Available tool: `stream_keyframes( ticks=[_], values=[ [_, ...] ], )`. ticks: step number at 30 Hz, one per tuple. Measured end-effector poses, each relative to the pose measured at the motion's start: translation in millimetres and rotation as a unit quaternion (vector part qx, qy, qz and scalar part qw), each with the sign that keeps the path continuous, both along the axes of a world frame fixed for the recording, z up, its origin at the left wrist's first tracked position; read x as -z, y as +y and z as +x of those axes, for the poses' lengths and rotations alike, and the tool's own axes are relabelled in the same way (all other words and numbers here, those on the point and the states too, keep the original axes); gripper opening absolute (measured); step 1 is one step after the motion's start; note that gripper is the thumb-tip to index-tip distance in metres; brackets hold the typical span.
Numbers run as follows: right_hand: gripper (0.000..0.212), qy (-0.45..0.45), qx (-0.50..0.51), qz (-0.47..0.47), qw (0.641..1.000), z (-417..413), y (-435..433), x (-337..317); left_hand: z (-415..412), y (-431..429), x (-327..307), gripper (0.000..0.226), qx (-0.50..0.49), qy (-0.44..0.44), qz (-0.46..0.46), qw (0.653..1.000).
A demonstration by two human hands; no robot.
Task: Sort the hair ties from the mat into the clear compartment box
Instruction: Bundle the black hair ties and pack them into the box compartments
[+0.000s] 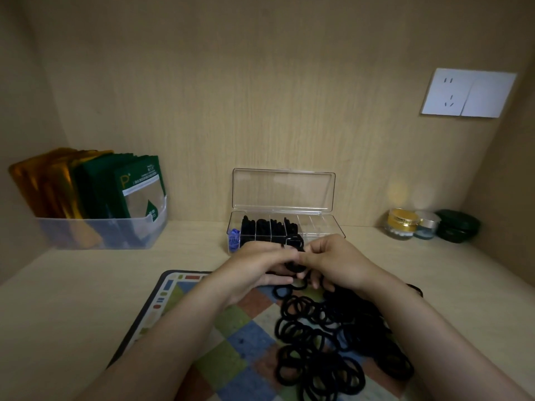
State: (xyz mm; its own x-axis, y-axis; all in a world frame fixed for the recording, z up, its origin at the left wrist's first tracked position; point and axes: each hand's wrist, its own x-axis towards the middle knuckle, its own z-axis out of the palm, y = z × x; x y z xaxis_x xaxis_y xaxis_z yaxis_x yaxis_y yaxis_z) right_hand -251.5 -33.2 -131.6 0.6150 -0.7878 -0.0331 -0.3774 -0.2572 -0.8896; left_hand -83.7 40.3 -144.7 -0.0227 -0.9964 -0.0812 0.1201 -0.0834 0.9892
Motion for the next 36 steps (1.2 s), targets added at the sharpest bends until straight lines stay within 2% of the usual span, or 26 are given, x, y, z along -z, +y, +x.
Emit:
stream_keyframes(
  ticks=[2,5,7,11,14,19,22,25,28,30,36],
  values=[
    [0.022,-0.003,-0.007,0.014,1.0,-1,0,-1,-1,1,2,0.026,-0.004,-0.055,-0.012,0.998],
    [0.019,-0.034,-0.045,0.116,0.992,-9,-1,-7,1,-2,5,0.013,-0.03,-0.076,-0.018,0.997],
    [0.018,-0.029,-0.052,0.143,0.988,-15,-1,-12,3,-2,4,0.007,-0.04,-0.076,-0.016,0.996],
    [0.026,0.028,0.028,0.031,0.999,-15,1,-14,6,0,1,0.015,-0.029,-0.084,0.002,0.996],
    [0.037,-0.031,0.03,0.053,0.998,-10,3,-13,5,2,-2,0.021,-0.011,-0.12,0.009,0.993],
    [0.011,-0.024,0.011,0.006,1.0,-2,5,-5,6,3,-6,0.021,-0.001,-0.152,0.0,0.988],
    [0.011,-0.032,0.041,-0.022,0.998,-5,0,-5,18,3,-8,0.017,-0.008,-0.24,-0.011,0.971],
    [0.01,0.041,0.045,-0.13,0.99,-8,-6,-5,36,2,-8,0.022,-0.039,-0.376,-0.044,0.925],
    [0.017,0.193,-0.018,-0.234,0.953,-5,-5,0,42,2,-7,0.027,-0.031,-0.422,-0.045,0.905],
    [0.025,0.231,-0.028,-0.257,0.938,-1,-5,0,40,2,-5,0.028,-0.022,-0.446,-0.047,0.893],
    [0.028,0.318,-0.083,-0.305,0.894,3,2,-7,37,-2,2,0.032,-0.005,-0.559,-0.034,0.829]
  ],
)
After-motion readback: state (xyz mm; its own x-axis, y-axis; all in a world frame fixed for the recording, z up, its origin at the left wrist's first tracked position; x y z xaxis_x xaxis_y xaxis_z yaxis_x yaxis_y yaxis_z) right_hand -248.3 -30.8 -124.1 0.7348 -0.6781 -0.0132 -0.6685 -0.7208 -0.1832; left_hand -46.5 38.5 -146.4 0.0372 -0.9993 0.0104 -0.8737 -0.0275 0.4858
